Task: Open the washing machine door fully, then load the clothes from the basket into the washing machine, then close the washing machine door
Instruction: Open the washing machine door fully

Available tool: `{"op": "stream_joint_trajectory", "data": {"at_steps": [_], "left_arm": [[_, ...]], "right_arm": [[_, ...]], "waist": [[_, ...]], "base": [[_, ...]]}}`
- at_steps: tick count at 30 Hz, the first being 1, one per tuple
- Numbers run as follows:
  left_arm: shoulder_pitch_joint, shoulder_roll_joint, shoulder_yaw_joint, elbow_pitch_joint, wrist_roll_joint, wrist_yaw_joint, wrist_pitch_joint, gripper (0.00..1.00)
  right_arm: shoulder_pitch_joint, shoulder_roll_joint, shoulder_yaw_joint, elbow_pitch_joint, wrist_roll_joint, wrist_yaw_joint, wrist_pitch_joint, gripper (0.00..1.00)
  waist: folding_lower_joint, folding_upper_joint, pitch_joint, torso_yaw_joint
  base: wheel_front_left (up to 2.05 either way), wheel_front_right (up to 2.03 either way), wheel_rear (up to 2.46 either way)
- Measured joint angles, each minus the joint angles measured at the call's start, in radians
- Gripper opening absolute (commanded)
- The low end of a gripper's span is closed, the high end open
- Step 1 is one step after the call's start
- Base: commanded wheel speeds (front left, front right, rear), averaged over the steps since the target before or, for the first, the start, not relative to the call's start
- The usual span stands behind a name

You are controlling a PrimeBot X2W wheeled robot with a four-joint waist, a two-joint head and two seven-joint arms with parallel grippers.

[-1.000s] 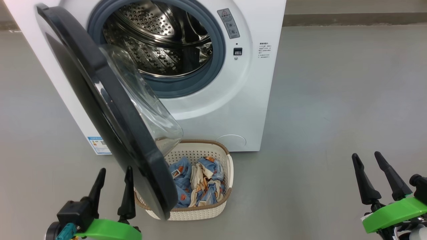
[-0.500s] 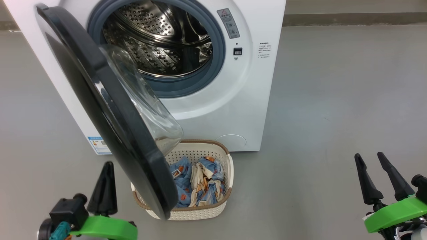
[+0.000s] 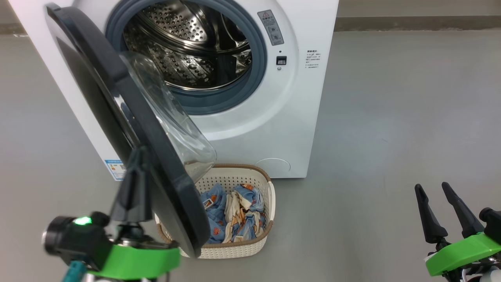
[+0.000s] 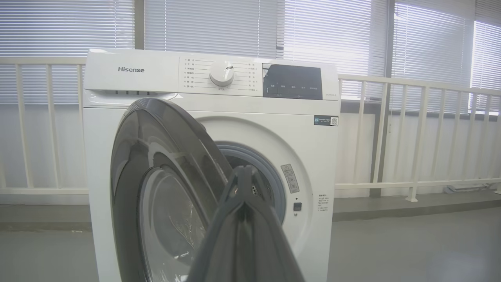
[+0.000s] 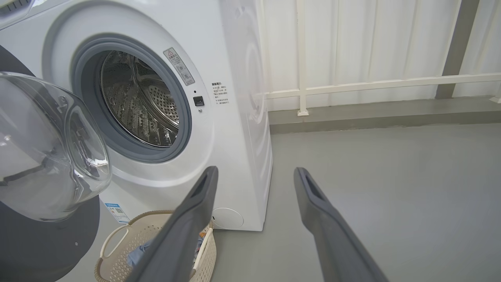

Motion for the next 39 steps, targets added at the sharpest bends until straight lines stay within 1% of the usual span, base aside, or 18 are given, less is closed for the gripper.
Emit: {"op": "stream_joint_trajectory", "data": {"at_steps": [4, 7, 11, 14, 20, 25, 27, 33, 39], "left_arm": [[0.0, 0.001, -0.109, -0.101, -0.009, 0.001, 0.041, 0.0], [0.0, 0.001, -0.179, -0.132, -0.031, 0.017, 0.073, 0.0], [0.0, 0.004, -0.247, -0.114, -0.065, 0.034, 0.107, 0.0], [0.0, 0.004, -0.275, -0.05, -0.094, 0.049, 0.118, 0.0], [-0.003, 0.005, -0.279, 0.128, -0.149, 0.075, 0.118, 0.0], [-0.046, 0.005, -0.276, 0.236, -0.189, 0.087, 0.083, 0.0], [-0.06, 0.005, -0.272, 0.271, -0.19, 0.09, 0.077, 0.0], [-0.066, 0.005, -0.245, 0.328, -0.202, 0.107, 0.068, 0.0], [-0.066, 0.004, -0.238, 0.336, -0.217, 0.107, 0.06, 0.0]], "right_arm": [[0.0, 0.002, -0.001, 0.005, -0.002, 0.0, 0.0, 1.0], [0.0, 0.008, 0.0, 0.008, -0.002, 0.0, 0.0, 1.0], [0.0, 0.017, 0.002, 0.013, -0.002, 0.0, 0.0, 1.0], [0.0, 0.018, 0.005, 0.016, -0.002, 0.0, 0.0, 1.0], [-0.001, 0.018, 0.012, 0.02, -0.001, 0.0, 0.0, 1.0], [-0.001, 0.018, 0.023, 0.022, -0.001, 0.0, 0.0, 1.0], [-0.001, 0.018, 0.03, 0.024, 0.001, 0.0, 0.0, 1.0], [-0.001, 0.018, 0.031, 0.03, 0.006, 0.0, 0.0, 1.0], [-0.001, 0.019, 0.031, 0.033, 0.007, 0.0, 0.0, 1.0]], "waist": [[0.0, 0.0, 0.0, -0.004], [0.0, 0.0, 0.0, -0.005], [0.0, 0.0, 0.002, -0.008], [0.0, 0.0, 0.005, -0.01], [0.0, 0.0, 0.011, -0.018], [0.0, 0.0, 0.013, -0.026], [0.0, 0.0, 0.013, -0.029], [0.0, 0.0, 0.012, -0.032], [0.0, 0.0, 0.011, -0.022]], "base": [[0.0, 0.0, 0.0], [0.0, 0.0, 0.0], [0.0, 0.0, 0.0], [0.0, 0.0, 0.0], [0.0, 0.0, 0.0], [0.0, 0.0, 0.0], [0.0, 0.0, 0.0], [0.0, 0.0, 0.0], [0.0, 0.0, 0.0]]}}
